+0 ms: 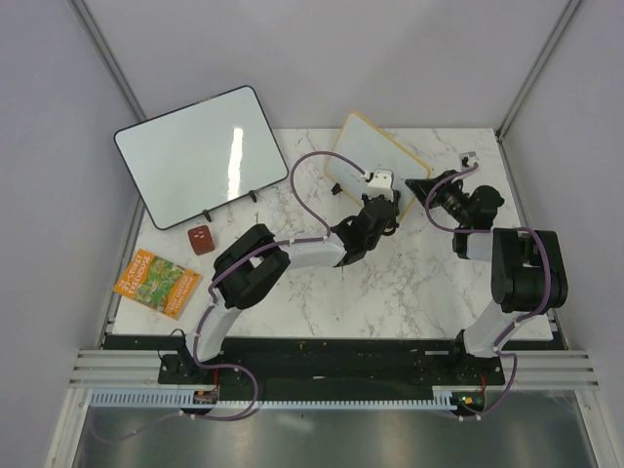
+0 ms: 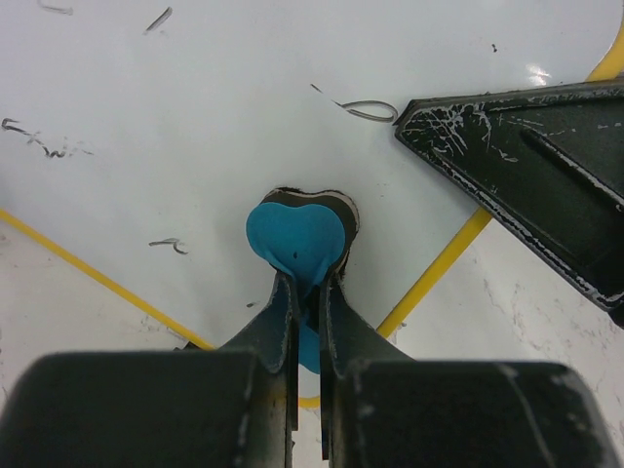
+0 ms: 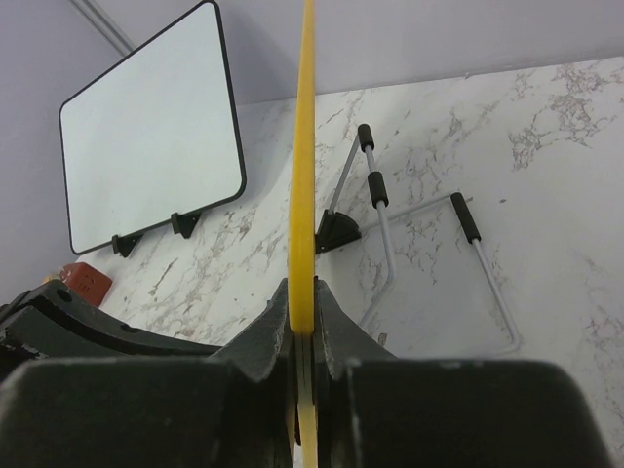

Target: Erase the whiteboard

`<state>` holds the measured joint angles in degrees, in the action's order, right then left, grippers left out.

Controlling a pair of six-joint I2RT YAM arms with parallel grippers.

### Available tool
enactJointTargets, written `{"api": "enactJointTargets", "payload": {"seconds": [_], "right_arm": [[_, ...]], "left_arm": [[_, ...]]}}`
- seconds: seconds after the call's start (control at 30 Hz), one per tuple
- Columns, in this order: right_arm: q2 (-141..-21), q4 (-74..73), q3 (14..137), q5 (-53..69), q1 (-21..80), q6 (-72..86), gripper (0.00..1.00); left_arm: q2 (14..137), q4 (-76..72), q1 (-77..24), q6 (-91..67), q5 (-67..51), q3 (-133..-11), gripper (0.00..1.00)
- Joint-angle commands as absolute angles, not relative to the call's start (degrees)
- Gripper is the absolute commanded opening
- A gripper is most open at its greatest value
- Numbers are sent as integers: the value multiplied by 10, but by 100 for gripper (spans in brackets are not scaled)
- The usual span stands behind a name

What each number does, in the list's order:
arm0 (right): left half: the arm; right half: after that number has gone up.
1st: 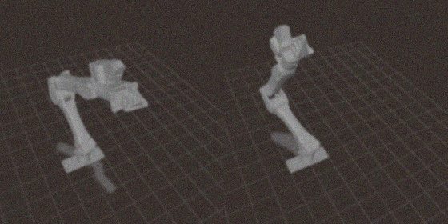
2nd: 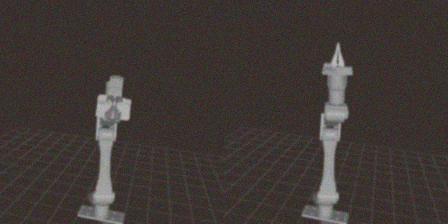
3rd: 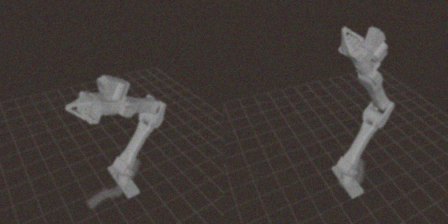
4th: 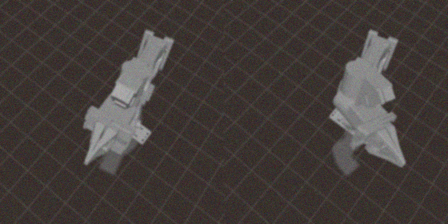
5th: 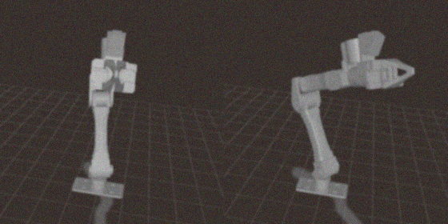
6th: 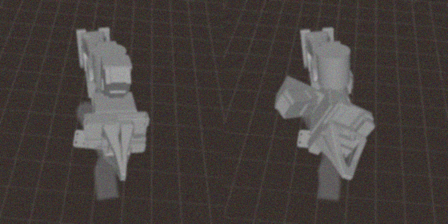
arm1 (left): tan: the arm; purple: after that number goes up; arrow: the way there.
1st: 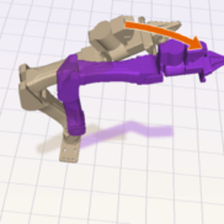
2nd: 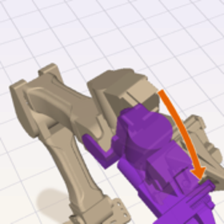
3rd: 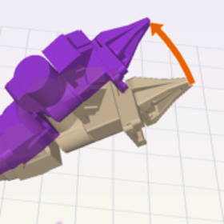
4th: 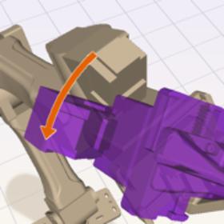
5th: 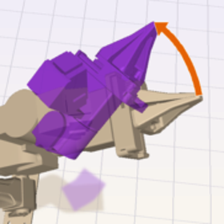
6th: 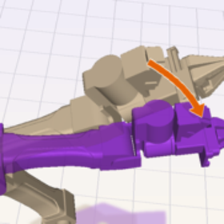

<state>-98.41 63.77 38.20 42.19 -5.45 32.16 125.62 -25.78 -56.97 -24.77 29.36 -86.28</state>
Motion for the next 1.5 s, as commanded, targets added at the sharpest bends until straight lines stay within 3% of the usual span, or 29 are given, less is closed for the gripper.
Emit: {"api": "enactJointTargets", "payload": {"seconds": [0.0, 0.4, 1.17, 1.47], "right_arm": [[-977, 654, 399, 490, -30, 349, 0], [-977, 655, 399, 493, -30, 348, 0], [-977, 657, 400, 496, -29, 347, 0], [-976, 656, 399, 496, -29, 347, 0]], "left_arm": [[1267, -272, -576, -271, 306, -894, 2], [1252, -265, -527, -356, 295, -846, 2], [1240, -258, -465, -358, 315, -851, 2], [1259, -270, -470, -347, 192, -861, 2]]}}
